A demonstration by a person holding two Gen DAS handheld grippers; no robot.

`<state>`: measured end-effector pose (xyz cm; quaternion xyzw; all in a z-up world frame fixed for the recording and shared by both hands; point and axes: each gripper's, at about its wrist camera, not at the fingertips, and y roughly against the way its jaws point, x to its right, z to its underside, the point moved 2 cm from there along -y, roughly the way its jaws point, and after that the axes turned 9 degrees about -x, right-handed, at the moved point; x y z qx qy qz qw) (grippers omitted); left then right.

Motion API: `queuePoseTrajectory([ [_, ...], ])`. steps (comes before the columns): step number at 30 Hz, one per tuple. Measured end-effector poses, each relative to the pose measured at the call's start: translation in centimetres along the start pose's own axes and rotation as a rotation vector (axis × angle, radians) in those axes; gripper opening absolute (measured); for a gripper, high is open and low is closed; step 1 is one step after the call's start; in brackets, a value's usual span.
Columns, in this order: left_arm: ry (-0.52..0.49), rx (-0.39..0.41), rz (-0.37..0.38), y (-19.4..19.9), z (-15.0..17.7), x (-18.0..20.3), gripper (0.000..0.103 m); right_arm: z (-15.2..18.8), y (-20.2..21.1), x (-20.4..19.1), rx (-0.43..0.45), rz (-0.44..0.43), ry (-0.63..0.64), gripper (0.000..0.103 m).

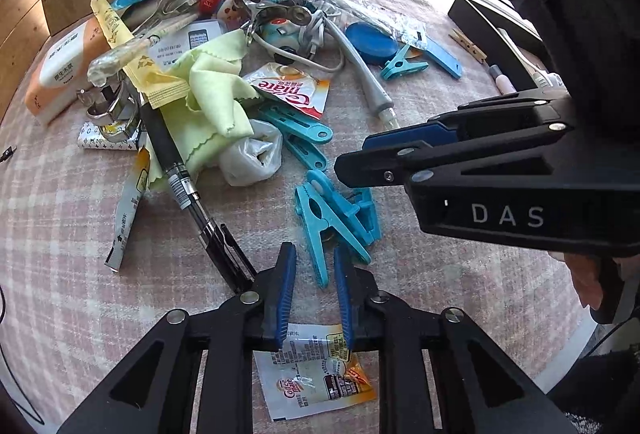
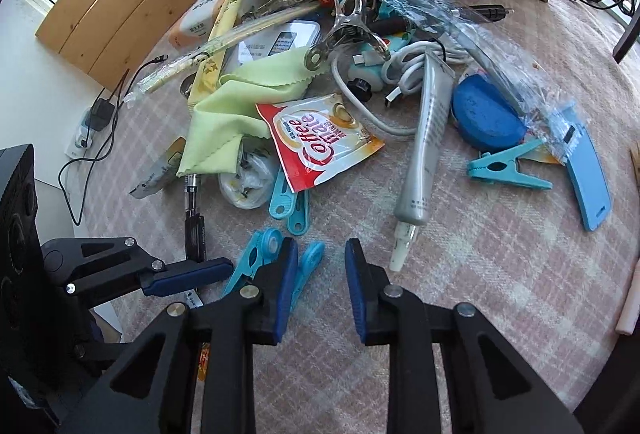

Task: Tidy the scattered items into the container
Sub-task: 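Grasp the blue clothes clips with the left gripper while the right grasps another, then carry the blue clips into the tray and release them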

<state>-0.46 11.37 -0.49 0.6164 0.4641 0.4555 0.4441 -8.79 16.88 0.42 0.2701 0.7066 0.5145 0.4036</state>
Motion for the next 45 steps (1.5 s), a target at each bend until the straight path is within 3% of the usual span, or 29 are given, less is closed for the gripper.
queuePoseTrajectory([
  [3, 0.003, -0.004, 0.008, 0.0, 0.1, -0.1, 0.006, 0.2, -0.2, -0.6, -0.006, 0.02, 0.029, 0.015],
  [8, 0.031, 0.0, 0.012, 0.1, 0.3, -0.4, 0.004, -0.4, -0.5, -1.1, -0.001, 0.065, 0.047, 0.007],
  [12, 0.053, 0.025, 0.022, 1.0, 0.8, -0.8, 0.004, -0.3, 0.1, -0.2, -0.003, -0.019, 0.001, 0.005],
  [23, 0.037, 0.089, 0.04, 4.1, 0.0, 1.3, 0.004, 1.3, 5.7, 2.0, 0.136, -0.061, -0.068, 0.005],
  [29, -0.045, 0.149, 0.106, 6.4, -2.8, 6.1, 0.004, 5.2, 11.5, 6.8, 0.275, -0.046, -0.196, 0.005],
  [36, -0.206, 0.171, 0.212, 6.9, -6.7, 15.6, 0.004, 11.2, 18.9, 15.4, 0.431, 0.069, -0.406, 0.005],
  [45, -0.427, 0.131, 0.299, 5.2, -8.6, 28.3, 0.004, 19.5, 21.7, 23.6, 0.444, 0.172, -0.619, 0.005],
])
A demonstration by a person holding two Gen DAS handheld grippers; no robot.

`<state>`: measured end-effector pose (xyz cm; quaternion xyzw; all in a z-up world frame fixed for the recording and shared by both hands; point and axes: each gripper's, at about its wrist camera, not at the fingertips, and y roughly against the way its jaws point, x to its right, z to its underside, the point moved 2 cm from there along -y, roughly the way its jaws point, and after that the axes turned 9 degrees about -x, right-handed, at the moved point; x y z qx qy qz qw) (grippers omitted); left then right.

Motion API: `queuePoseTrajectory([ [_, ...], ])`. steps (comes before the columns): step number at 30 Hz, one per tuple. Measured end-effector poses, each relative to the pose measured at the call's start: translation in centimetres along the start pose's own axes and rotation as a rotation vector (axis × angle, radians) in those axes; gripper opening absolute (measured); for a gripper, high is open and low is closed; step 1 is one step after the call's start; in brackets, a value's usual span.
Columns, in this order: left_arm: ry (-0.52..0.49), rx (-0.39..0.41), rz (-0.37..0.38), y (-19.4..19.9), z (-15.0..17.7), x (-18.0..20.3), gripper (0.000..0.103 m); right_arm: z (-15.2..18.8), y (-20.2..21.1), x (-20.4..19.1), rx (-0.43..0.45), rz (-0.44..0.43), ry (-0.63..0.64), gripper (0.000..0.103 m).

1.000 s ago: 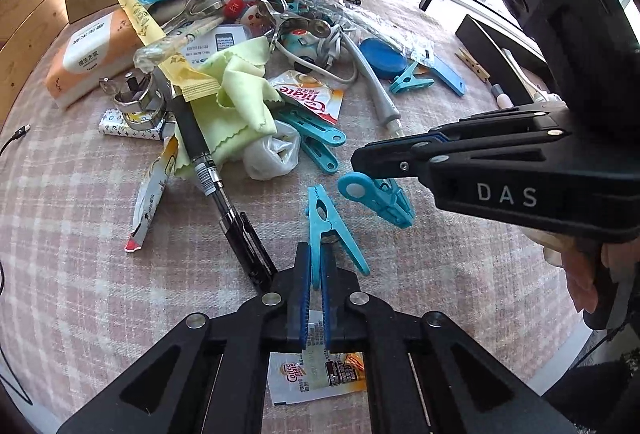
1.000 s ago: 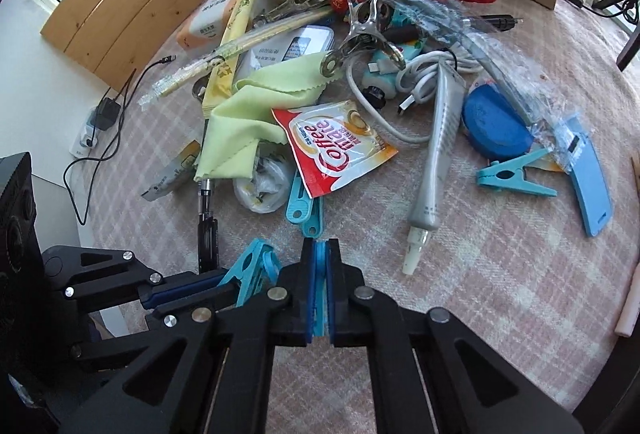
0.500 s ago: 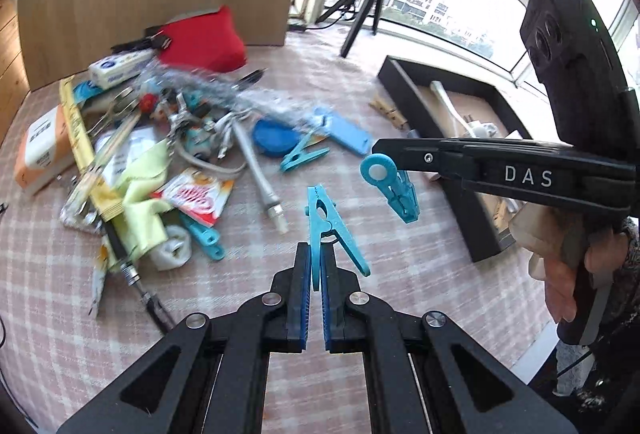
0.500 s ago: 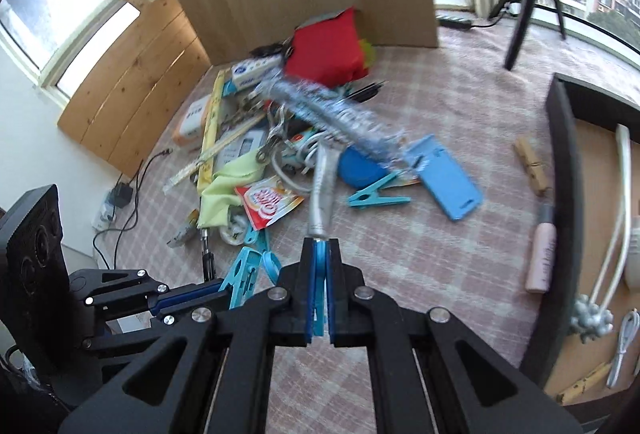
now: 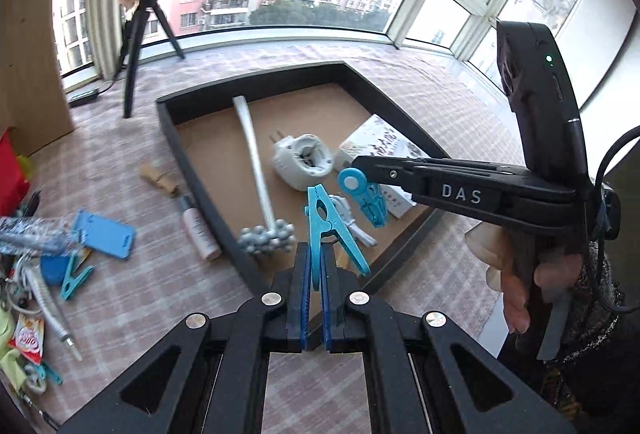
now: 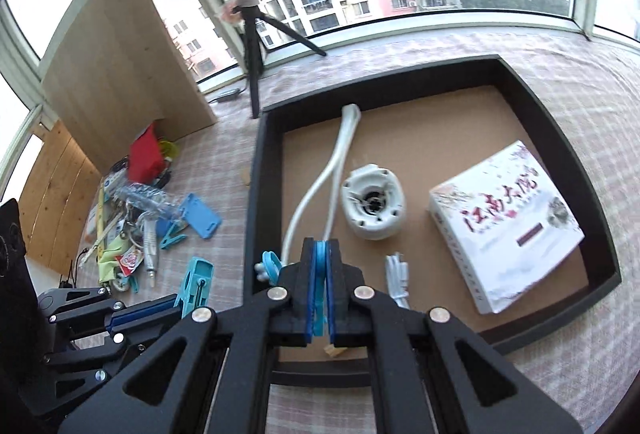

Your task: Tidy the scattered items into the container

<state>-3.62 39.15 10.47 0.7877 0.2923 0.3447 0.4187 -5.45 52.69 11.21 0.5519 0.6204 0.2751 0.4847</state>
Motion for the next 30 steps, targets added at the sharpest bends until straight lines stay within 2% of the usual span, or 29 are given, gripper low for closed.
queuePoseTrajectory([
  [3, -0.03, -0.021, 0.01, -1.5, -0.8, 1.6, 0.004, 0.0, 0.3, 1.4, 0.01, 0.007, -0.022, 0.005],
  [4, -0.039, -0.035, 0.019, -2.0, -1.0, 2.0, 0.004, 0.1, 0.6, 1.8, 0.022, -0.023, -0.03, 0.005],
  [5, -0.039, -0.056, 0.021, -2.3, -1.0, 2.3, 0.01, 0.0, 0.7, 2.1, 0.022, -0.049, -0.046, 0.006],
  [6, -0.03, -0.064, 0.015, -2.5, -1.1, 2.2, 0.018, -0.1, 0.6, 2.5, 0.005, -0.058, -0.069, 0.018],
  [7, -0.023, -0.054, 0.017, -2.4, -1.1, 2.1, 0.02, -0.1, 0.6, 2.9, 0.0, -0.058, -0.095, 0.028],
  [10, 0.0, -0.034, 0.0, -1.8, -0.9, 1.3, 0.021, -0.2, 1.0, 3.4, 0.04, -0.043, -0.124, 0.028],
  [15, 0.045, -0.014, -0.01, -0.8, -0.3, -0.3, 0.021, -0.2, 0.9, 3.2, 0.027, -0.058, -0.121, 0.028],
  [24, 0.141, -0.005, -0.056, 1.7, 2.2, -4.5, 0.021, -0.4, -0.2, -1.4, 0.008, -0.085, 0.022, 0.028],
  [30, 0.24, 0.017, -0.14, 5.1, 6.6, -9.1, 0.021, 0.2, -1.9, -6.0, -0.057, -0.126, 0.17, 0.028],
])
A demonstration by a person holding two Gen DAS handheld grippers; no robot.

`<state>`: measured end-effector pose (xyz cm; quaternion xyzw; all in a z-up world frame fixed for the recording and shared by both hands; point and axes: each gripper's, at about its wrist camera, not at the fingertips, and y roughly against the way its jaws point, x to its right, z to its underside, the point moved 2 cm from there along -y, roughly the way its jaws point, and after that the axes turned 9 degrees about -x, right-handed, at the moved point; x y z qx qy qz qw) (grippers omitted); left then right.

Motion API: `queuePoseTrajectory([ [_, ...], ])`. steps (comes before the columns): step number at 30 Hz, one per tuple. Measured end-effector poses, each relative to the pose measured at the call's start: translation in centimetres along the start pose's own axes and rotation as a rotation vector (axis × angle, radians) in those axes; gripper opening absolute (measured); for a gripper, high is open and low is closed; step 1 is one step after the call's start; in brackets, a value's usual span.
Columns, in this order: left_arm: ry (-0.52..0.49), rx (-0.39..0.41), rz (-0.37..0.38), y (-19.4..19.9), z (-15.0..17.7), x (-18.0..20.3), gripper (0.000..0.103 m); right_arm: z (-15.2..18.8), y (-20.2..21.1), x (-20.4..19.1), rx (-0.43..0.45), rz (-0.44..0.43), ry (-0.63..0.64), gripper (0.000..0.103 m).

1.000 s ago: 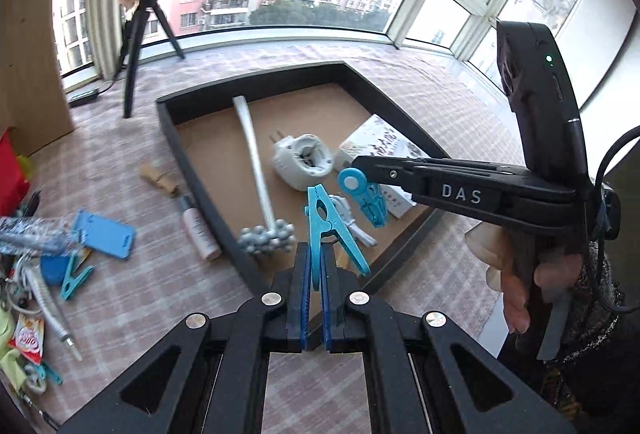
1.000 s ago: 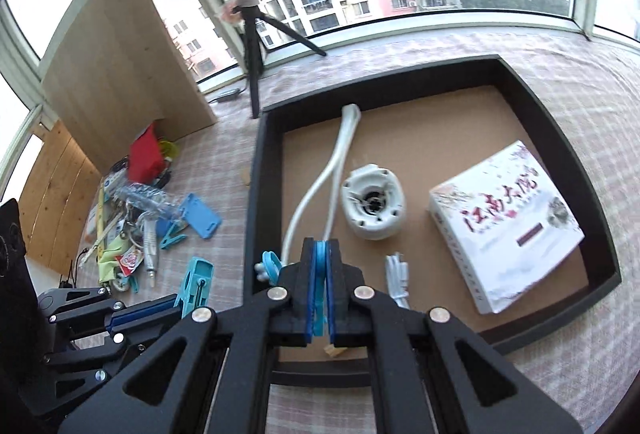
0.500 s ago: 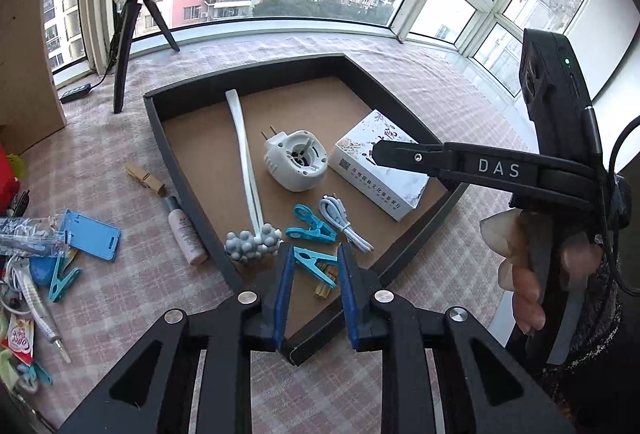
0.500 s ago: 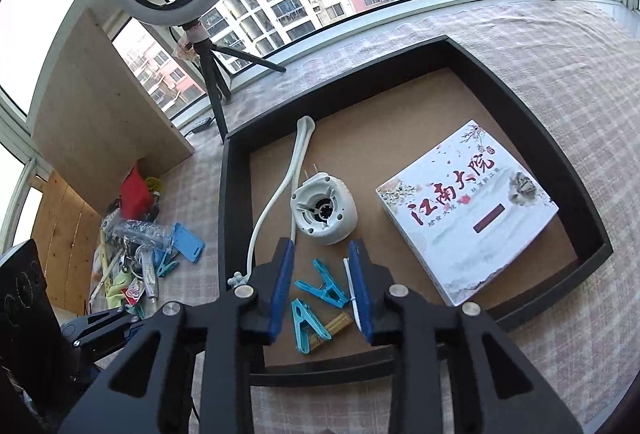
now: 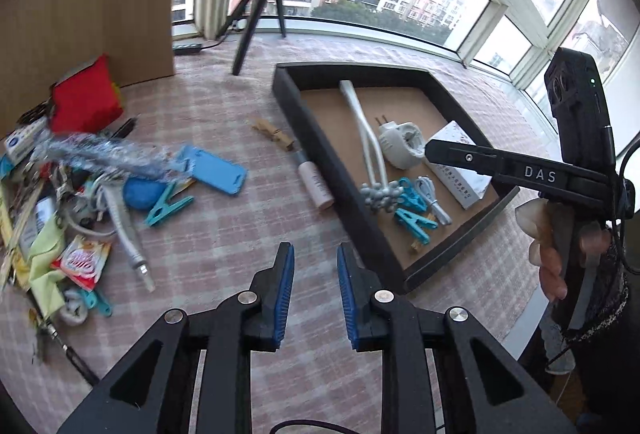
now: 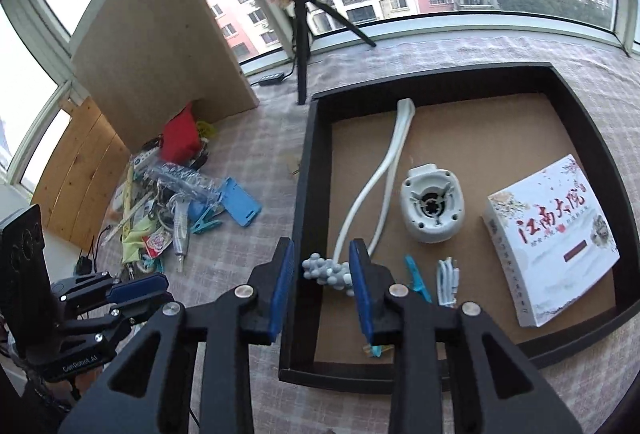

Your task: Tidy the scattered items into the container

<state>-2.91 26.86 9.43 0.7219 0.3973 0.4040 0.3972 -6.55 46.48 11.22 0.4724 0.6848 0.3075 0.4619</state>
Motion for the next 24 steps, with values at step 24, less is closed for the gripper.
queuePoseTrajectory([
  [24, 0.326, -0.142, -0.138, 1.8, 16.3, -16.0, 0.036, 0.9, -13.9, -18.2, -0.31, -0.097, 0.383, 0.028],
])
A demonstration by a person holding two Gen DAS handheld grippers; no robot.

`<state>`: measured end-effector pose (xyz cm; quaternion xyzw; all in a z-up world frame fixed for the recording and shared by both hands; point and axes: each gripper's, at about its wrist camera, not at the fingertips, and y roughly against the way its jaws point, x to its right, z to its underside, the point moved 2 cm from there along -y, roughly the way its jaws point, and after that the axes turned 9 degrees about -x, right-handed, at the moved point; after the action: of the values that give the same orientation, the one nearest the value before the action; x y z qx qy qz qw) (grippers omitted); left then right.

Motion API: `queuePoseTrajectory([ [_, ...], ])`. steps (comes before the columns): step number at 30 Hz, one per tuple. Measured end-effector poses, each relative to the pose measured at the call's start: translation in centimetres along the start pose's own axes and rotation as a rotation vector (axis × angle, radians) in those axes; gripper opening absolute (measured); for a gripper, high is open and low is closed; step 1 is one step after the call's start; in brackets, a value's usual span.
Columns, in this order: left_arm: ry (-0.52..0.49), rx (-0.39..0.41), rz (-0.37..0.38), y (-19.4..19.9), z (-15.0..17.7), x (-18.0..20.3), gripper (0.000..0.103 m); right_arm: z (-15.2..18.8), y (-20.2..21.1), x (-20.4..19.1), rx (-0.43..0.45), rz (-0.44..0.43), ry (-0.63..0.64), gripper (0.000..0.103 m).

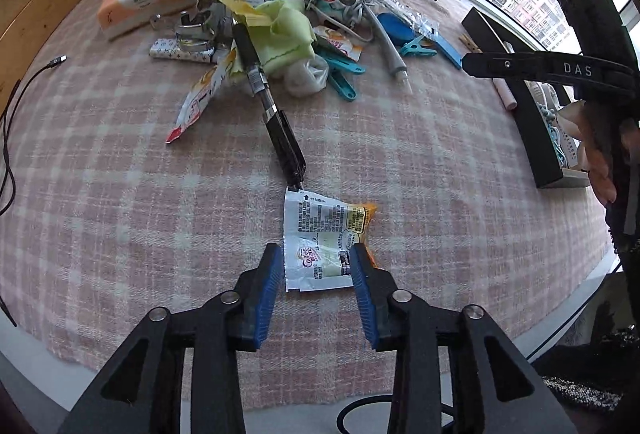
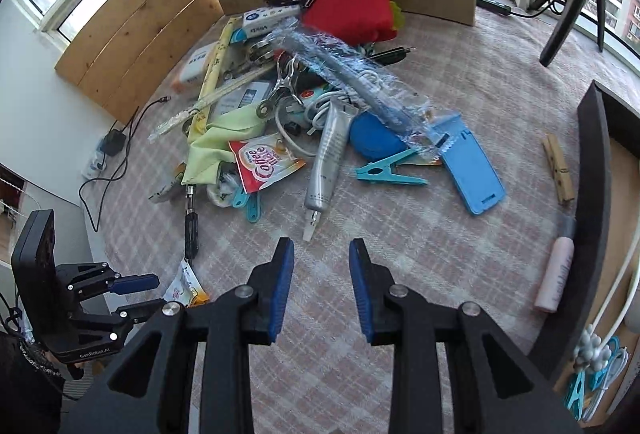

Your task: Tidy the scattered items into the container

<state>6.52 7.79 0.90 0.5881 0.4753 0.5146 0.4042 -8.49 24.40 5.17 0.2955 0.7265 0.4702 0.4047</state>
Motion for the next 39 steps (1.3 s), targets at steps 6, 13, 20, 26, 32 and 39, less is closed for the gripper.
queuePoseTrajectory([
  [6, 0.004, -0.01, 0.0, -0.8, -0.8, -0.2, 0.04, -0.6, -0.8, 0.3, -0.017, 0.008, -0.016, 0.029],
  [13, -0.038, -0.026, -0.028, -1.9, -1.4, 1.1, 0.047, -2.2, -2.2, -0.2, -0.033, -0.005, -0.007, 0.029],
  [20, -0.111, -0.015, -0.054, -2.4, -1.4, 3.1, 0.047, -4.8, -4.9, -1.4, -0.062, 0.005, 0.01, 0.029],
  [26, -0.108, 0.008, -0.042, -2.4, -1.5, 3.0, 0.046, -6.3, -7.3, -1.5, -0.098, 0.069, 0.006, 0.029],
  [32, -0.13, 0.015, -0.038, -2.3, -1.3, 3.6, 0.043, -6.5, -7.2, -0.9, -0.08, 0.051, -0.029, 0.026],
  [39, -0.095, 0.027, 0.007, -2.9, -2.5, 4.5, 0.04, -5.5, -6.7, 0.3, -0.069, 0.018, -0.067, 0.012],
])
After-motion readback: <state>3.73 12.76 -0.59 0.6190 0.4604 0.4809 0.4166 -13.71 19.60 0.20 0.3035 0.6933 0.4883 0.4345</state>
